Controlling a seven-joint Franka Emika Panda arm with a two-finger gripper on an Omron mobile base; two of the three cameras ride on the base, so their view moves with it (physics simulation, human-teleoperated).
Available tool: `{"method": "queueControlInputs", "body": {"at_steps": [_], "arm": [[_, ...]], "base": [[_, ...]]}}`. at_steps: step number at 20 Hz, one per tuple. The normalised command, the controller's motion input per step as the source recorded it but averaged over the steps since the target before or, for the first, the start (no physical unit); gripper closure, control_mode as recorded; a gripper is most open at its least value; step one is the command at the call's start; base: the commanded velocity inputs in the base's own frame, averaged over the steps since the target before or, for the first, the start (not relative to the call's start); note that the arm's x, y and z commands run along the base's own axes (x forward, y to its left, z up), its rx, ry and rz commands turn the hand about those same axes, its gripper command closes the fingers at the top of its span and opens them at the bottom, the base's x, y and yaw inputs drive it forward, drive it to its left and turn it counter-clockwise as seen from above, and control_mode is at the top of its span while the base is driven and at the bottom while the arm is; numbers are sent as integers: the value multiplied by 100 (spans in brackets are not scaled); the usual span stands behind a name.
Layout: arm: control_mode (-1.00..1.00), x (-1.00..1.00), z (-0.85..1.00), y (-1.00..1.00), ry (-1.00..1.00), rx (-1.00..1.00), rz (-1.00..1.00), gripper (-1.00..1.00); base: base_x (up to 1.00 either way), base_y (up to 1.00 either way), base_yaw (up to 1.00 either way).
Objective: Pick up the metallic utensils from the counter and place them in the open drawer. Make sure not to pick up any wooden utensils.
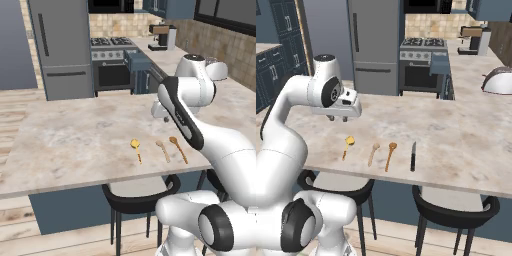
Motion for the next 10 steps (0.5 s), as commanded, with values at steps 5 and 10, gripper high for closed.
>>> {"method": "queueControlInputs", "body": {"at_steps": [5, 10], "arm": [[-100, 5, -1, 0, 0, 0, -2, -100], [-100, 38, -2, 2, 6, 0, 0, -100]], "base": [[0, 0, 0], [0, 0, 0]]}}
